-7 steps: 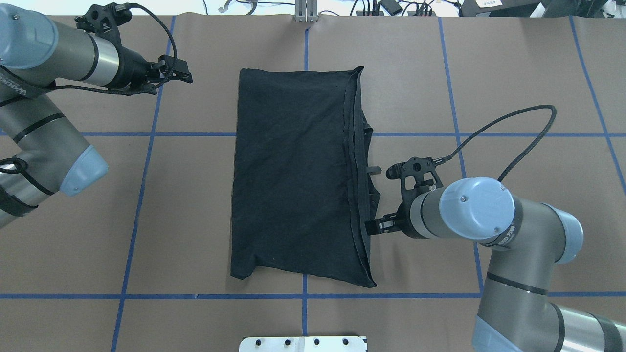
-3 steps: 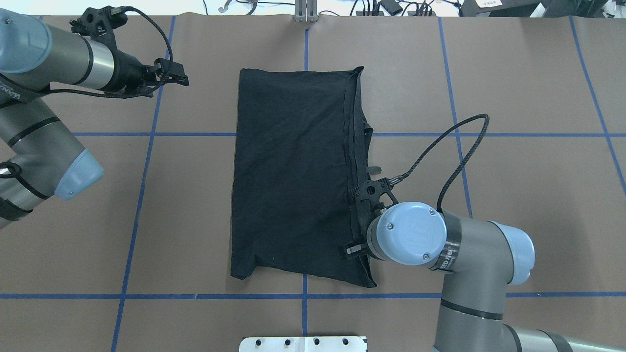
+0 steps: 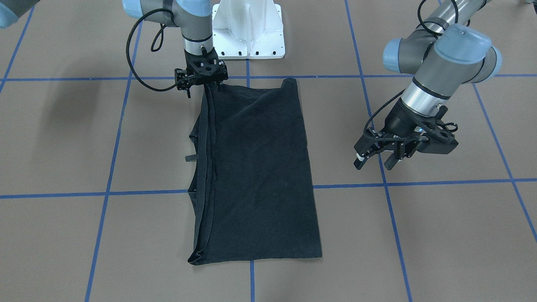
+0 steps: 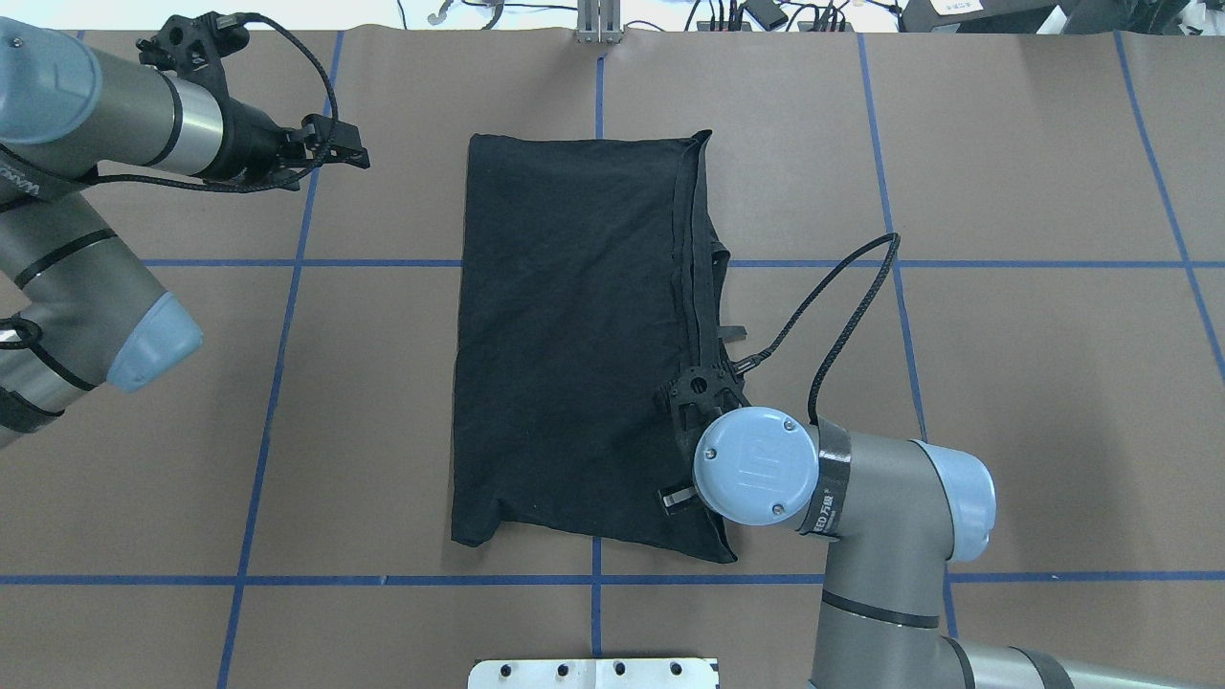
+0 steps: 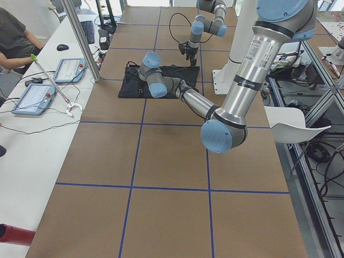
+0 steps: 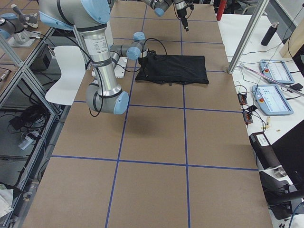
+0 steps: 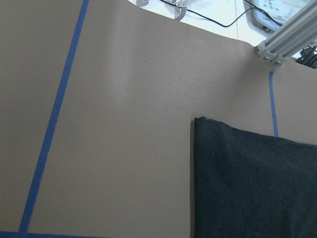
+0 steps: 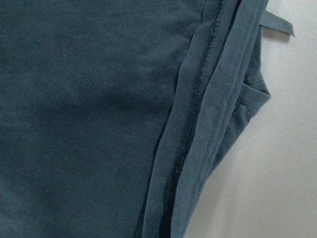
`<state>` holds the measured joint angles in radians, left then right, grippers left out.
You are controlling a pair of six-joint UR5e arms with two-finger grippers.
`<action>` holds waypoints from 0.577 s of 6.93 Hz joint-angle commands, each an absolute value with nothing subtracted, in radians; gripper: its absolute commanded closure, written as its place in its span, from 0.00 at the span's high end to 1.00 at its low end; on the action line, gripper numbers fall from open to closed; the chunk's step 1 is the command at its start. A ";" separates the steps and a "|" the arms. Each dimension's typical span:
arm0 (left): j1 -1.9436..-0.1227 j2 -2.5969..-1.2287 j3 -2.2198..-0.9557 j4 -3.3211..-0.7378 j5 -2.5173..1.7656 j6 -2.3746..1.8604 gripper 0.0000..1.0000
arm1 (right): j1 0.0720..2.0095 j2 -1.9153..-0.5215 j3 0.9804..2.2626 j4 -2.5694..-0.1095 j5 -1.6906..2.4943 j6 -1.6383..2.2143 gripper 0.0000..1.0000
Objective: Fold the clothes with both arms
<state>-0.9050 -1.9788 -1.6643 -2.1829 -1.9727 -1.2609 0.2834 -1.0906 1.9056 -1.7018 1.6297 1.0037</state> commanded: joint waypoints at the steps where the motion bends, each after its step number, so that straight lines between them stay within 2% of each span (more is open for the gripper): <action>1: -0.905 -1.979 -1.664 -2.183 -1.973 -1.261 1.00 | 0.279 -1.085 1.869 -1.701 1.638 1.003 1.00; 4: -0.904 -1.979 -1.666 -2.183 -1.971 -1.262 1.00 | 0.291 -1.065 1.841 -1.709 1.644 1.000 1.00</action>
<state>-0.9046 -1.9788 -1.6656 -2.1829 -1.9717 -1.2619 0.2843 -1.0677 1.8470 -1.7061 1.6419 1.0015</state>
